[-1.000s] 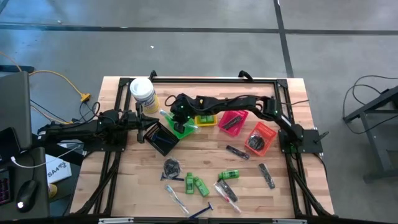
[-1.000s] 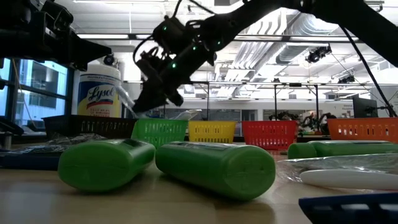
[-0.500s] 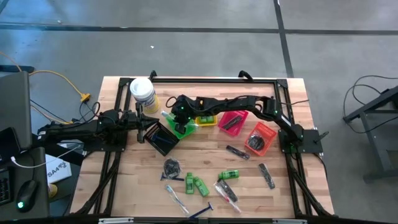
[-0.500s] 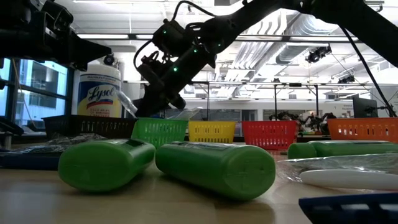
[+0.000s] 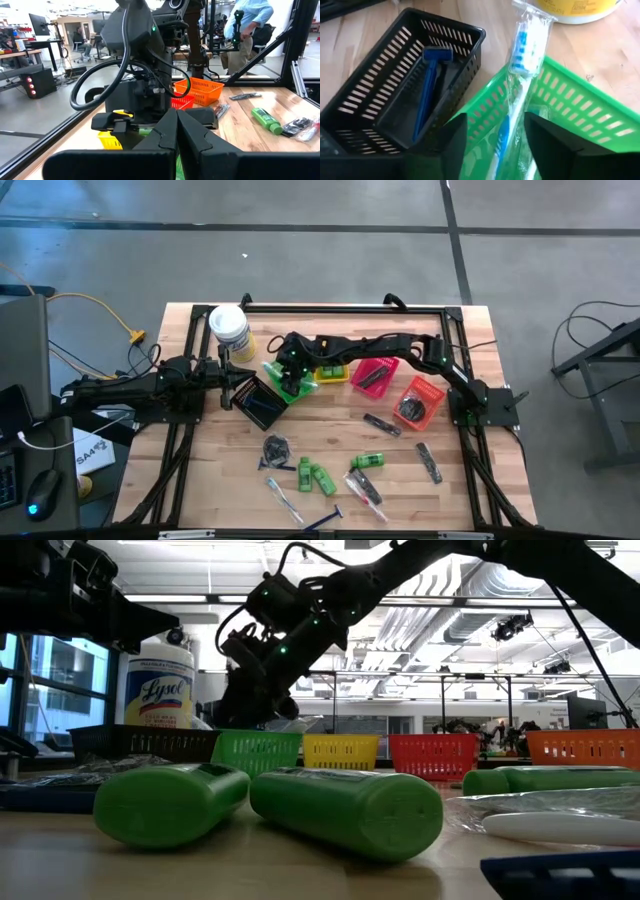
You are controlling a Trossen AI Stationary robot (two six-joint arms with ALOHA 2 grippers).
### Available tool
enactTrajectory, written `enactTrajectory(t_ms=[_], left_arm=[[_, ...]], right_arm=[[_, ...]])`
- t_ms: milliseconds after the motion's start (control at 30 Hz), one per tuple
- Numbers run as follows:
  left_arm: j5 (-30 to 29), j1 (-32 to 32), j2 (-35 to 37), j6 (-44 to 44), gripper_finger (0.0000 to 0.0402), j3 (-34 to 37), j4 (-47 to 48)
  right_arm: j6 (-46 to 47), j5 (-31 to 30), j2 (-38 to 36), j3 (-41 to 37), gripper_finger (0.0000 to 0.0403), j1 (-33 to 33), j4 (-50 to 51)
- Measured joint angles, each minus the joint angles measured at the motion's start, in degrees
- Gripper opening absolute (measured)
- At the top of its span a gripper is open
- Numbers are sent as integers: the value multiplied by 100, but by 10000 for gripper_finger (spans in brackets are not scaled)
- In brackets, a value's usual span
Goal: Pick & Place Travel size toiletries
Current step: Put the blue razor into the black bin
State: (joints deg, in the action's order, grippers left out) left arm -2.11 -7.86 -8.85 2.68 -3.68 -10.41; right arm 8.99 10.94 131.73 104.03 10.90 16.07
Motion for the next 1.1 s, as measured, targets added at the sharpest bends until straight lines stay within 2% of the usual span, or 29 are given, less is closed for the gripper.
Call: enactTrajectory(t_ms=[167,267,333,433,633,667,733,900,1100], left_arm=[[0,0,1,0,0,0,2],[0,0,0,0,0,0,7],[-1,0,0,0,0,0,18],[0,0,-1,0,0,0,33],[-2,-2,0,0,0,0,49],[-2,0,1,0,0,0,56],[-2,0,1,0,0,0,82],[-2,0,-1,0,0,0,113],[-2,0,1,0,0,0,111]], right_arm=[[51,52,-329,0,225,0,174],[-15,154,-795,0,224,-38,426],[-188,-50,-1189,2,212,-152,648],[-708,-461,-1779,-5,174,-469,890],[-1401,-472,-3314,-641,47,-1044,688],[-1480,-539,-3622,-818,25,-1099,673],[-1596,-536,-4280,-1322,10,-1154,505],[-1464,-54,-6164,-3164,8,-1165,-650],[-981,-271,-8465,-5368,8,-1169,-1285]])
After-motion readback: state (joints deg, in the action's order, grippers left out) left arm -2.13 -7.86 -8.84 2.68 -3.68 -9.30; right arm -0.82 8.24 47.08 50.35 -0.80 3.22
